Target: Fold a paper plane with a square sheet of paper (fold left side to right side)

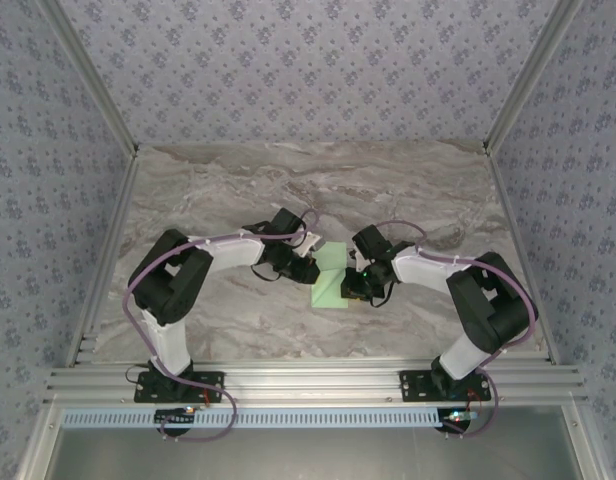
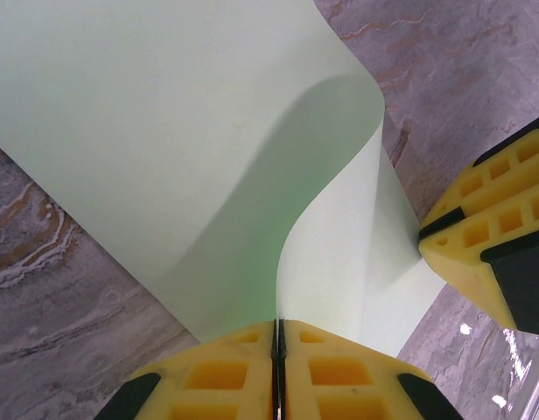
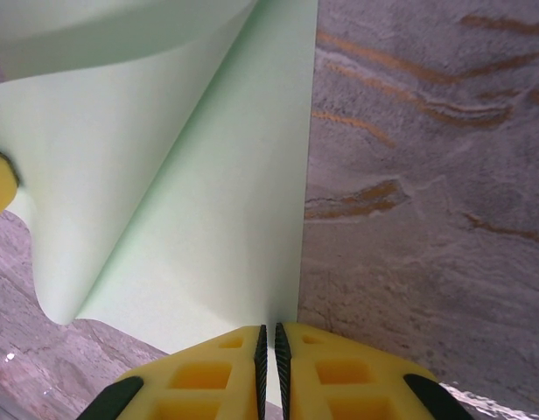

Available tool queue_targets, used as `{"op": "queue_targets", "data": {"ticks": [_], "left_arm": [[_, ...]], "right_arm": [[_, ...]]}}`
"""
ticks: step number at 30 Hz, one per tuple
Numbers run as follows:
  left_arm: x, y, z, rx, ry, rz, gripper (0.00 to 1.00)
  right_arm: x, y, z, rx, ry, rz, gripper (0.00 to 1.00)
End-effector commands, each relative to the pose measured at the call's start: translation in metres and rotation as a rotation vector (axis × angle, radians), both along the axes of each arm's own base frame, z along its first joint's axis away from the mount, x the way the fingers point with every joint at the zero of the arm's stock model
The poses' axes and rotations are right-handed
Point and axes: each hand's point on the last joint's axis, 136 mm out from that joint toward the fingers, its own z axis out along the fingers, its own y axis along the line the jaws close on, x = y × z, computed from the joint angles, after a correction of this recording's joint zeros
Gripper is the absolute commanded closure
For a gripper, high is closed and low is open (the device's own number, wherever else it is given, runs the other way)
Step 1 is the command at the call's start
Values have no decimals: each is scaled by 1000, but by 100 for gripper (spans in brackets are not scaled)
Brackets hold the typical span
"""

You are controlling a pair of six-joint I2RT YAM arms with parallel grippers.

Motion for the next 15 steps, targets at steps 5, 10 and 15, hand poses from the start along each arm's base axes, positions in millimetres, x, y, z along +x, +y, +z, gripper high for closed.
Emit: {"op": "queue_targets", "data": {"ticks": [5,10,15], "left_arm": [[5,-6,3,-16,-2,-25,91],[5,-6,0,-10,7,-27,91],[4,-5,-3,-4,13,-30,90]], "right_arm": [[-20,-17,-19,-107,78,19,84],[-20,-17,-19,-110,77,19,83],[-20,-17,-19,-109,76,22,84]]}}
